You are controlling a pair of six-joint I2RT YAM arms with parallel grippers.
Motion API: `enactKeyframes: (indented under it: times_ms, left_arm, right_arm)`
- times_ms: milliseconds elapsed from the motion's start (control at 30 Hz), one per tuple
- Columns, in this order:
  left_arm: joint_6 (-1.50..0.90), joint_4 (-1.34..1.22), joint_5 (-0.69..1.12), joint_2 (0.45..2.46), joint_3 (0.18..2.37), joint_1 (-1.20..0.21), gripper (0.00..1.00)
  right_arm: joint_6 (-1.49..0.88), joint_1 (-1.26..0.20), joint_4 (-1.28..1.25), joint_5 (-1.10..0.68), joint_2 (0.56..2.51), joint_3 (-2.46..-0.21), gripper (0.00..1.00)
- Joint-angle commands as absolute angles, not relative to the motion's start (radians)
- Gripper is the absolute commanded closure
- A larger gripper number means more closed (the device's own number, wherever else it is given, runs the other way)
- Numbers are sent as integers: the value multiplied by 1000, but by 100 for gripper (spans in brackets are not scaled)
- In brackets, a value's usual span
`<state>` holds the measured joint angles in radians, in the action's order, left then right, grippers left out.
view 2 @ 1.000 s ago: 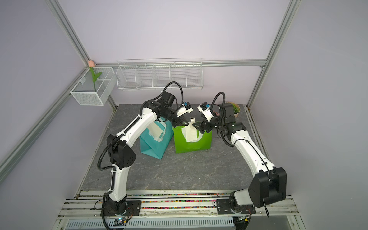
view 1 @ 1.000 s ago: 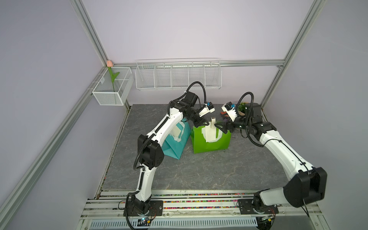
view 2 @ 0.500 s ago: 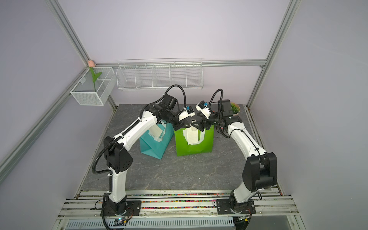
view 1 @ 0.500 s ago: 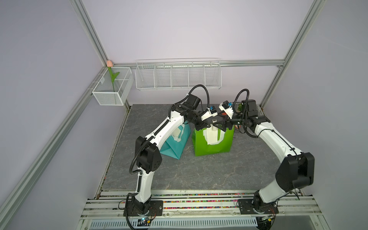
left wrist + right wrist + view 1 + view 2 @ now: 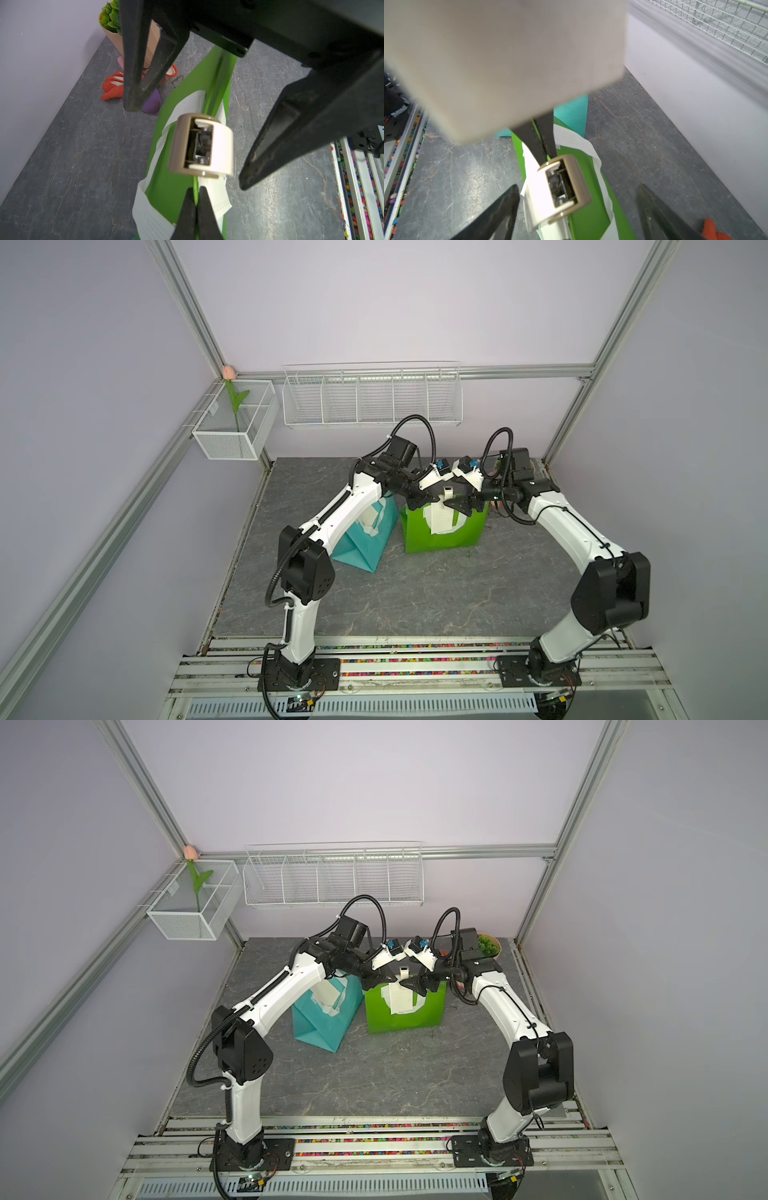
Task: Staple the receipts to the bags
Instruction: Staple the receipt to the takeout bag.
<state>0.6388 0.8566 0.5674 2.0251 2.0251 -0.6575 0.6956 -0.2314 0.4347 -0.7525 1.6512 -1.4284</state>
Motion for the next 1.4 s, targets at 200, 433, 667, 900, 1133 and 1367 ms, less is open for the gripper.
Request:
enactKeyframes:
  times_ms: [200, 433, 667, 900, 1133, 1367]
  left_arm:
    - [689, 805, 591, 2021, 2045, -663, 100]
    - [633, 769, 668, 2034, 2031, -635, 100]
    - [692, 868, 609, 2064, 2104, -663, 100]
    - [723, 817, 560, 2020, 2054, -681, 100]
    - [752, 804, 530, 1997, 2036, -696, 100]
    - [727, 773, 569, 1989, 2029, -697, 100]
  right_arm:
    - [821, -310, 524, -693, 1713, -1433, 1]
    - [773, -317, 280, -679, 1595, -1248, 5]
    - [854, -328, 394, -608, 1590, -1332, 9]
    - [944, -343, 550, -528, 1636, -1435, 9]
    - [987, -354, 570, -463, 1660, -1433, 9]
    - [979, -387, 514, -431, 1672, -1416, 1]
